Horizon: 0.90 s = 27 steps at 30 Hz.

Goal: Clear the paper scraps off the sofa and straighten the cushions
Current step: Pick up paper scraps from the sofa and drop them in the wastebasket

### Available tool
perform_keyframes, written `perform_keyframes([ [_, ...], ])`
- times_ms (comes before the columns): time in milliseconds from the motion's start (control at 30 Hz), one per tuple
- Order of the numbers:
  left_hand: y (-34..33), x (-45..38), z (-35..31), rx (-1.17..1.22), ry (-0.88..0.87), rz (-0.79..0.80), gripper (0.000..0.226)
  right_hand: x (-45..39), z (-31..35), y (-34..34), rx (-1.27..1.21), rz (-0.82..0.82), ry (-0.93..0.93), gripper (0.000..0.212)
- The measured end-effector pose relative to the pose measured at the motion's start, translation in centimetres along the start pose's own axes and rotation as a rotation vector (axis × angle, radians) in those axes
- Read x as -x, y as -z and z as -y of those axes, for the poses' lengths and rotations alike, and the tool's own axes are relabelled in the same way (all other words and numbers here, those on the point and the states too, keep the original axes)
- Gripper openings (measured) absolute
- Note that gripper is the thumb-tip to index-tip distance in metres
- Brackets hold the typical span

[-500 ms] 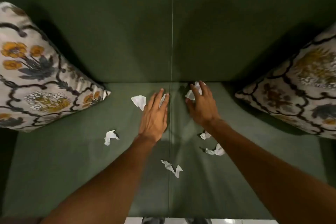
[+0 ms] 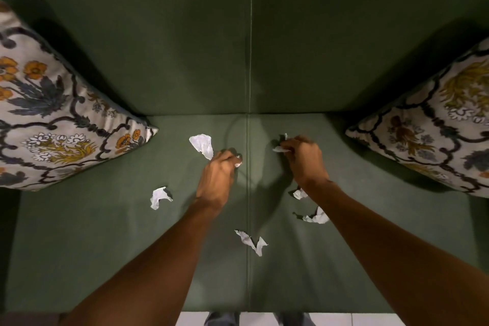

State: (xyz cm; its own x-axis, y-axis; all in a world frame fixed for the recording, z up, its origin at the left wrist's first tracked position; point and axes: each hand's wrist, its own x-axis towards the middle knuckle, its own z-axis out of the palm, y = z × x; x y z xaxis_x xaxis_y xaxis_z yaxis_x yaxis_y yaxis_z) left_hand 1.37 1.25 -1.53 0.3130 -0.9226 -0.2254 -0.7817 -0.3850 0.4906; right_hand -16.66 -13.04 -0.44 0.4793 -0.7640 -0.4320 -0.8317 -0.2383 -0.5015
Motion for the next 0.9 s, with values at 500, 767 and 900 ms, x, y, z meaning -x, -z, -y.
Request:
perform_keyframes([
  [500, 3.1, 10.9, 1.3, 0.072, 0.212, -0.088, 0.013, 12.7, 1.9, -2.9, -0.262, -0.028, 0.015, 0.008],
  [767, 0.3, 12.6, 1.7, 0.045, 0.193, -0.036, 0.015, 12.8, -1.0, -3.9, -0.127, -0.018, -0.22, 0.019],
  [900, -1.6, 12.6, 2.3, 0.059, 0.226, -0.016, 0.012, 12.2, -2.3, -4.5, -0.067, -0.013, -0.212, 0.029],
])
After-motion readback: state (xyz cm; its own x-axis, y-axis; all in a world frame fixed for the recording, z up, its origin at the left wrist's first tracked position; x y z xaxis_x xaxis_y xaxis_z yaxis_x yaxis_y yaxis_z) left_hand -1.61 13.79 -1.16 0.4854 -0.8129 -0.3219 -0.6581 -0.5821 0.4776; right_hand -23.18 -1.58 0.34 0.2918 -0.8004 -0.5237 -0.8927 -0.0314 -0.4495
